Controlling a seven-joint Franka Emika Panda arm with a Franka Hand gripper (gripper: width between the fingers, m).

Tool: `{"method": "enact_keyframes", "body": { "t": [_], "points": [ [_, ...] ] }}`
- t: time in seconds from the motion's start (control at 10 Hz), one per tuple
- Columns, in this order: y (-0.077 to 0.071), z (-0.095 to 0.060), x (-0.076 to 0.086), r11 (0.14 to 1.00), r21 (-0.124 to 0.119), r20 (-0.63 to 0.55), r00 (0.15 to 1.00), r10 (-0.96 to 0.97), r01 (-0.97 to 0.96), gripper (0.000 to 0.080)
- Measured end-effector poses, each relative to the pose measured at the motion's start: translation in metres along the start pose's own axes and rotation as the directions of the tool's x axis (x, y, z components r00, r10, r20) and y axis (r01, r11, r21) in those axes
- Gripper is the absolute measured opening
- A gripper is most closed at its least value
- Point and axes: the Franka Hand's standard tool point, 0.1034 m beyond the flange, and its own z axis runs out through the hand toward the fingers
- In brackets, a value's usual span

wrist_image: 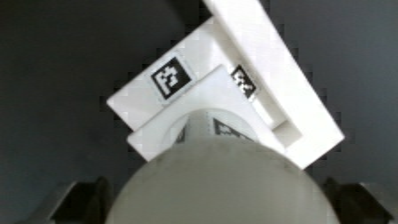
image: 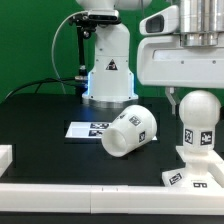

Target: Assemble lamp

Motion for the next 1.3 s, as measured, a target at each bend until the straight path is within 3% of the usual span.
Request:
{"method": "enact_keyframes", "body": {
  "t": [0.1, 0.3, 0.4, 0.6, 0.7, 0.8, 0.9, 1.1, 1.3],
  "points": [
    [-0.0018, 0.0004, -0.0026, 0.988, 0.004, 0.000, 0.988, 0.153, -0.153, 0.0574],
    [-0.0092, 0.0007, -0.0062, 0.875, 0.048, 0.024, 0.877, 0.480, -0.481, 0.0574],
    [-0.0093, 0.0009, -0.0045, 0.824, 0.069, 0.042, 0.827, 0.561, -0.562, 0.0574],
    [-0.0086, 0.0008, -0.0040, 0.843, 0.069, 0.040, 0.846, 0.531, -0.533, 0.0587],
    [-0.0076, 0.0011, -0.0035, 0.868, 0.068, 0.036, 0.871, 0.490, -0.492, 0.0587],
    [-0.0041, -0.0003, -0.0010, 0.947, 0.062, 0.029, 0.949, 0.314, -0.315, 0.0674],
    [-0.0029, -0.0046, 0.0028, 0.990, 0.060, 0.028, 0.991, 0.128, -0.130, 0.0694],
    [-0.0031, -0.0063, 0.0016, 0.982, 0.039, 0.015, 0.982, -0.188, 0.187, 0.0698],
    [-0.0022, -0.0058, 0.0028, 0.946, 0.040, 0.008, 0.947, -0.321, 0.320, 0.0699]
  ]
}}
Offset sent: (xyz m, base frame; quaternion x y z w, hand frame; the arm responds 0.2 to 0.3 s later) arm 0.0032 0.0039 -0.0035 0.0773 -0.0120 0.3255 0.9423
